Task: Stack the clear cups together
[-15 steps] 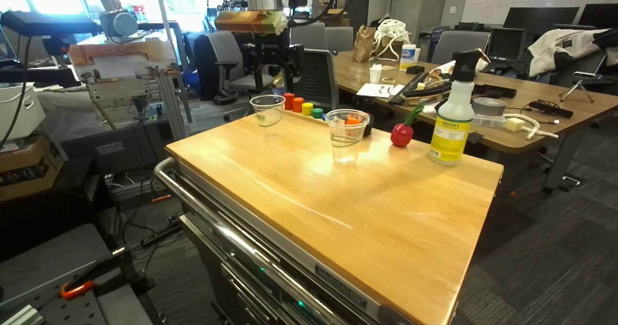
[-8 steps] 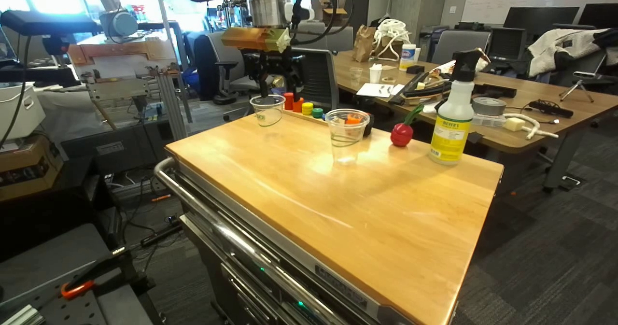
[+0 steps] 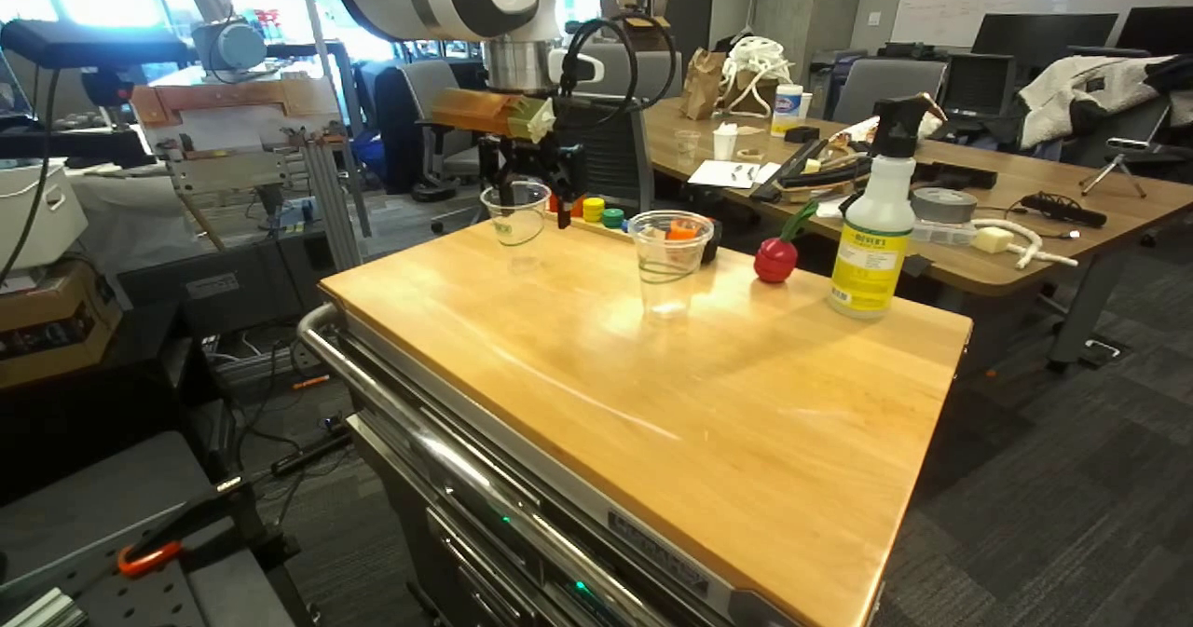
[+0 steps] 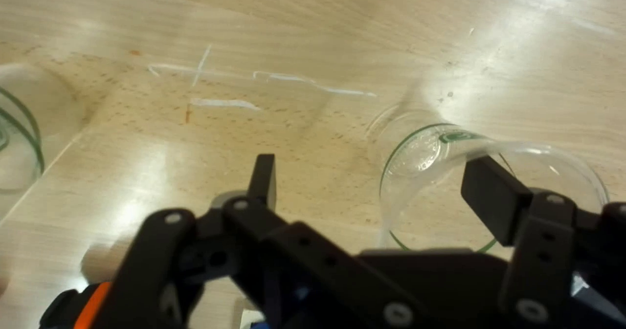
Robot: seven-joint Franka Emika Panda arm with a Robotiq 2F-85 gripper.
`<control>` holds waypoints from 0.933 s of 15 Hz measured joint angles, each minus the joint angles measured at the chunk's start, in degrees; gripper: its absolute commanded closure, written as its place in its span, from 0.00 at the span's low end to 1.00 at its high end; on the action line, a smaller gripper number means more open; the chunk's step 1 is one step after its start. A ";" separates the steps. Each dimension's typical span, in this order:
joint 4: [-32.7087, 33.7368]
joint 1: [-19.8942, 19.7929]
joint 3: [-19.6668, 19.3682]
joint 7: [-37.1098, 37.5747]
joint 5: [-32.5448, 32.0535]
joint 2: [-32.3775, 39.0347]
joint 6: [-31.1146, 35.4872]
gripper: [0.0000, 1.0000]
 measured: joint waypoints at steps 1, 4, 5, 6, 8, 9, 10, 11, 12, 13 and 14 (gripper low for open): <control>0.04 0.09 0.06 0.32 0.01 0.67 0.47 0.36; 0.16 0.32 0.11 0.98 0.06 1.95 1.80 0.60; 0.23 0.34 0.13 1.10 0.09 2.10 1.96 0.69; 0.31 0.36 0.15 1.18 0.09 2.10 2.13 0.76; 0.60 0.50 0.16 1.54 0.09 2.07 2.41 0.92; 0.70 0.59 0.16 2.01 0.09 2.00 2.42 0.94; 0.78 0.65 0.17 2.43 0.10 1.88 2.33 0.96; 0.85 0.68 0.18 2.77 0.11 1.71 2.22 0.99; 0.92 0.68 0.18 3.00 0.12 1.48 2.19 0.98; 1.01 0.68 0.17 3.11 0.12 1.18 2.06 0.94; 1.14 0.66 0.17 3.11 0.14 0.81 1.40 0.92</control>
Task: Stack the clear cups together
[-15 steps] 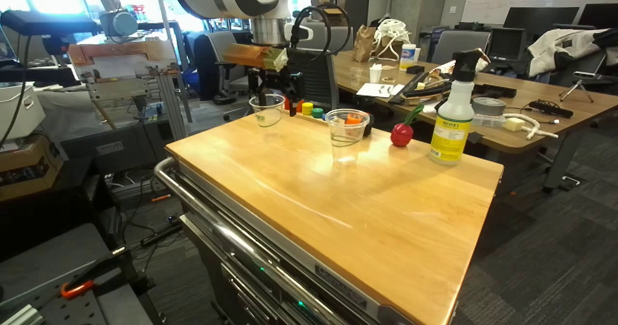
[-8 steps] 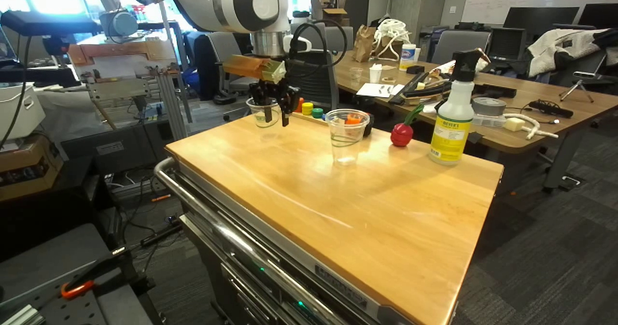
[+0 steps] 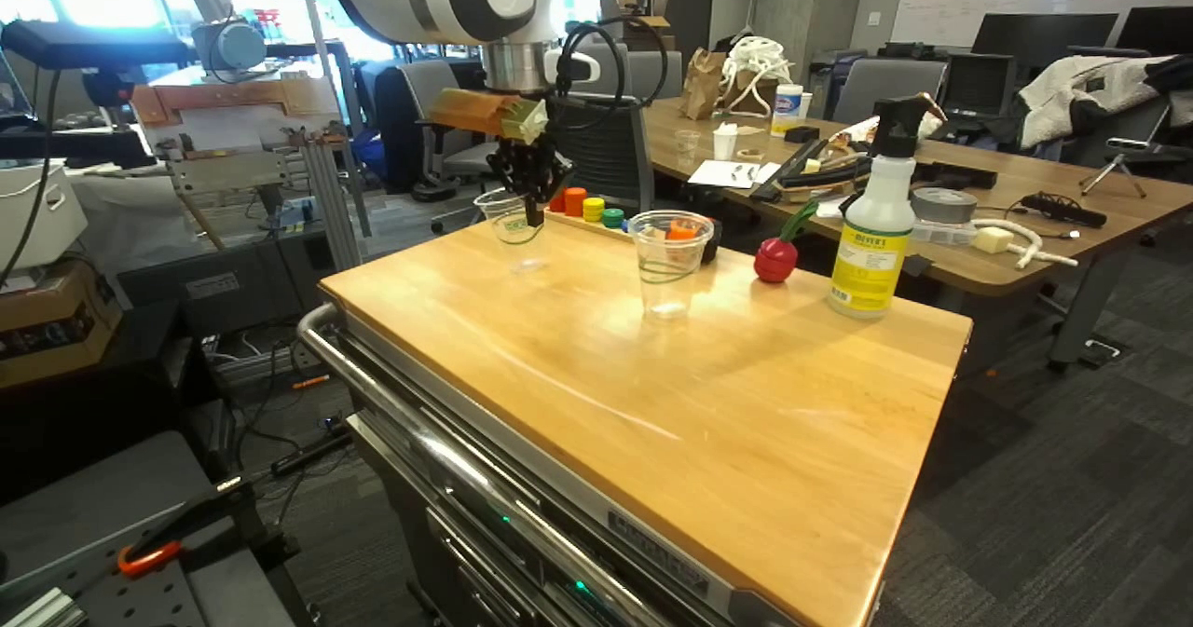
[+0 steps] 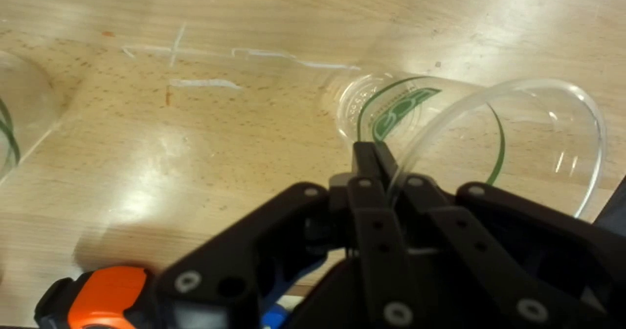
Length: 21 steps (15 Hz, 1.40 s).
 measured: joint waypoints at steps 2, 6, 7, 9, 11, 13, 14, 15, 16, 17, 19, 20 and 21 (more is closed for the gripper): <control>0.22 -0.06 -0.01 -0.01 0.46 -0.61 -1.30 0.91; 2.27 -0.88 -0.06 -0.24 3.05 -2.31 -5.91 0.93; 3.37 -1.28 -0.10 -0.29 3.97 -2.97 -7.36 0.93; 6.35 -2.19 -0.33 -0.31 5.15 -4.55 -10.43 0.92; 9.74 -3.06 -0.96 -0.26 5.22 -6.27 -12.92 0.92; 12.74 -3.83 -1.99 -0.23 5.21 -7.88 -14.36 0.92; 13.96 -4.25 -2.62 -0.23 5.20 -8.63 -14.78 0.92; 14.95 -4.70 -3.28 -0.21 5.08 -9.31 -15.03 0.92; 15.75 -5.21 -3.99 -0.21 4.95 -9.87 -15.28 0.92; 16.33 -5.74 -4.70 -0.21 4.80 -10.32 -15.68 0.93; 16.65 -6.90 -6.07 -0.21 4.52 -11.07 -16.39 0.93; 16.65 -7.47 -6.68 -0.22 4.40 -11.29 -16.92 0.93; 16.61 -8.08 -7.21 -0.26 4.33 -11.44 -17.53 0.94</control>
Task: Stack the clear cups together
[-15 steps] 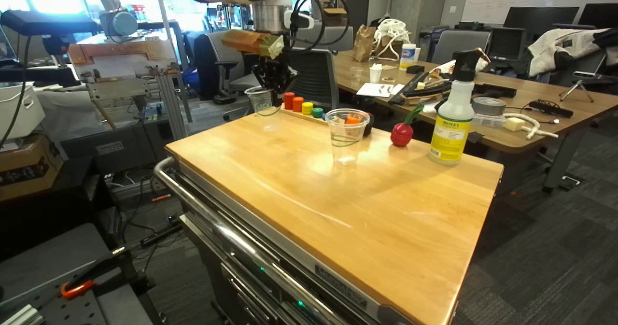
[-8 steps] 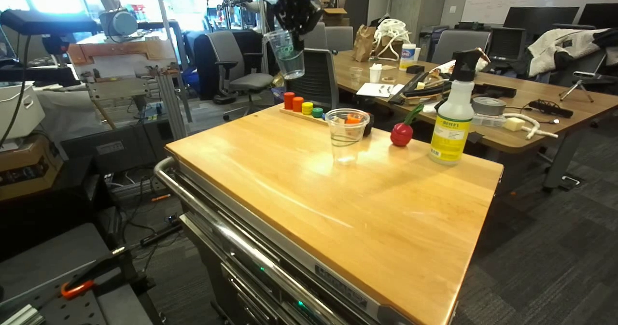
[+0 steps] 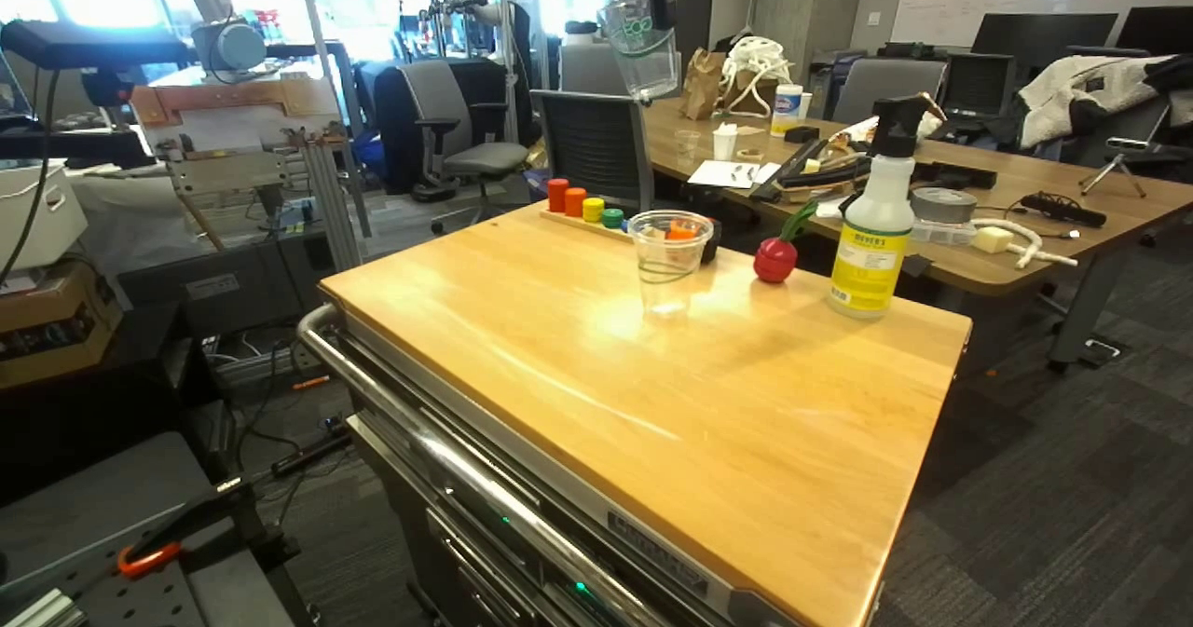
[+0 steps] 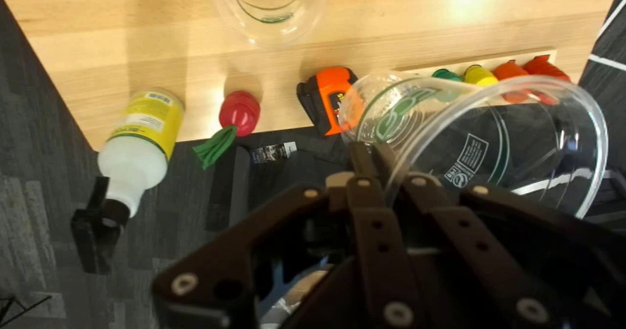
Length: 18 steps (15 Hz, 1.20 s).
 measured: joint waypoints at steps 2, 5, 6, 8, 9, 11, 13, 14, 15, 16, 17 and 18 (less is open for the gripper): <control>-0.17 -1.11 -0.91 -0.10 0.00 -0.14 -1.54 0.93; -1.09 -2.55 -1.92 -0.54 0.08 -0.25 -3.89 0.93; -1.53 -2.96 -2.18 -0.92 0.31 -0.26 -4.55 0.93; -2.76 -3.82 -2.52 -2.74 1.56 -0.25 -5.23 0.94; -3.50 -4.24 -2.60 -3.78 2.26 -0.24 -5.24 0.93; -5.04 -5.02 -2.73 -5.93 3.83 -0.02 -5.22 0.94; -6.34 -5.71 -2.80 -8.49 5.63 0.49 -5.17 0.94; -6.88 -5.99 -2.81 -9.78 6.52 0.82 -5.09 0.93; -7.28 -6.24 -2.81 -11.03 7.38 1.20 -5.00 0.94; -7.58 -6.44 -2.81 -12.19 8.30 1.60 -4.89 0.94; -7.74 -6.62 -2.81 -13.34 9.25 2.05 -4.76 0.94; -7.78 -6.76 -2.81 -14.34 10.34 2.59 -4.60 0.94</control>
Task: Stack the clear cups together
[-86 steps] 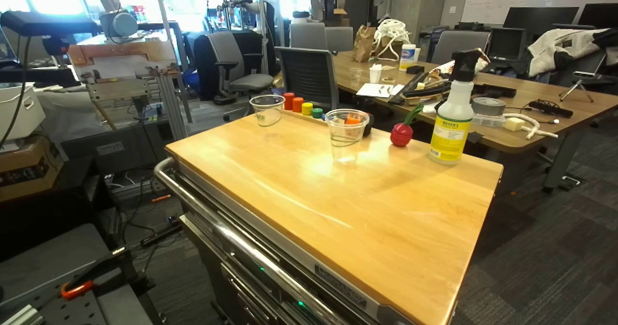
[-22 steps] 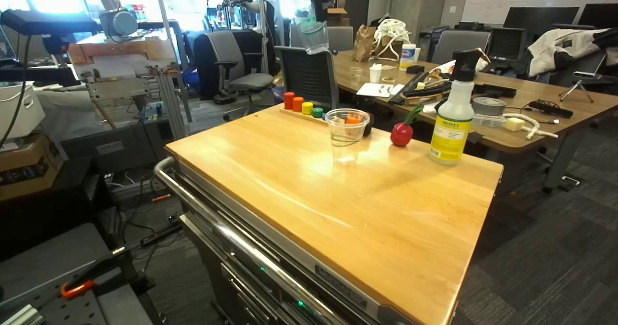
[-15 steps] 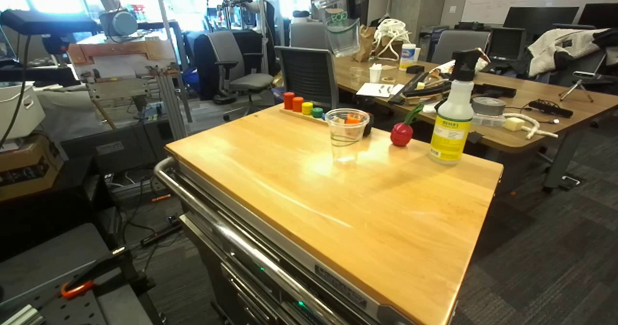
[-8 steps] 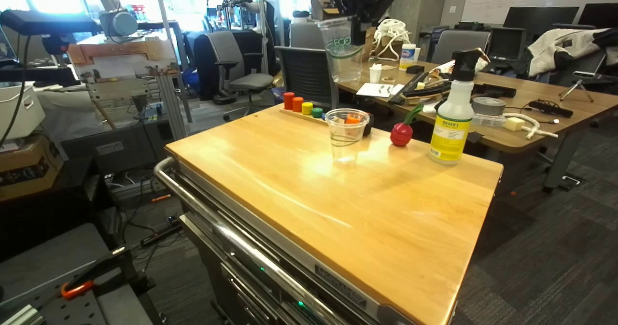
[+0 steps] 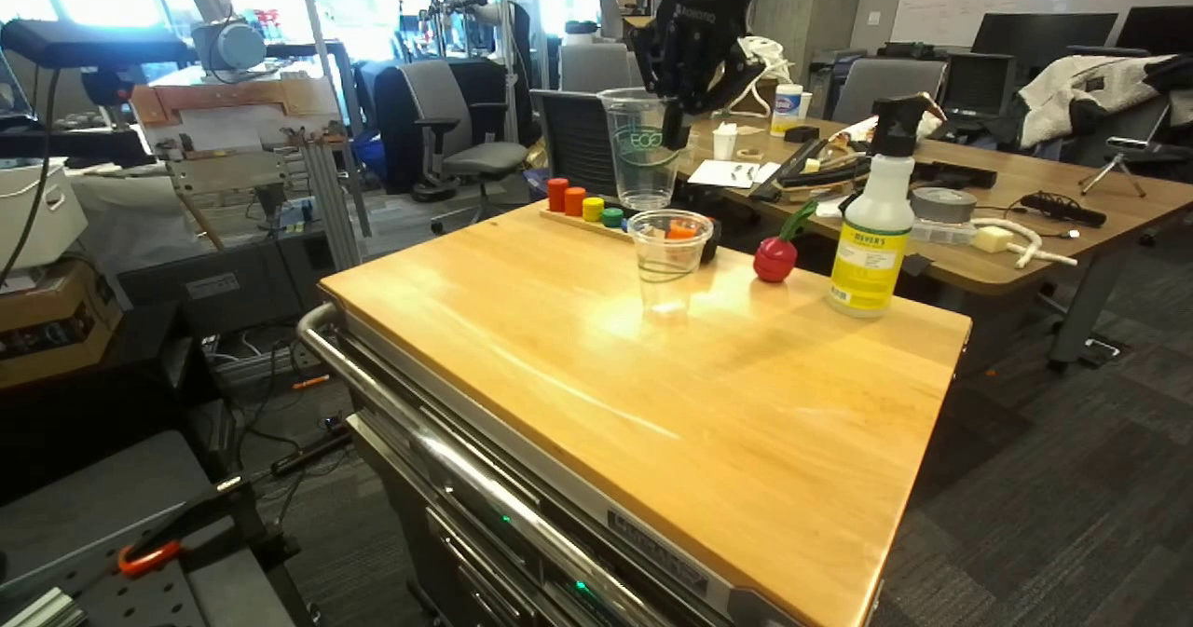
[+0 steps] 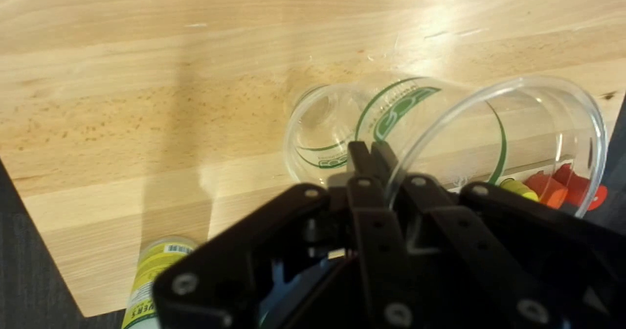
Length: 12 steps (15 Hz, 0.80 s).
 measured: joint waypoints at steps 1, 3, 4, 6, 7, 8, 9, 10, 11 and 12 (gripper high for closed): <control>0.00 -0.13 0.00 -0.84 0.92 0.55 0.13 0.94; 0.01 -0.31 0.00 -2.05 2.15 1.57 0.35 0.94; 0.01 -0.37 0.00 -2.45 2.52 2.07 0.40 0.94; 0.02 -0.46 0.00 -2.89 2.68 3.03 0.47 0.94; 0.02 -0.52 0.00 -3.06 2.68 3.49 0.48 0.94; 0.02 -0.58 0.00 -3.23 2.68 3.92 0.49 0.94; 0.02 -0.64 0.00 -3.39 2.68 4.36 0.50 0.94; 0.03 -0.69 0.00 -3.60 2.68 4.77 0.52 0.94; 0.03 -0.73 0.00 -3.85 2.68 5.14 0.52 0.94; 0.04 -0.74 0.00 -4.05 2.68 5.48 0.53 0.94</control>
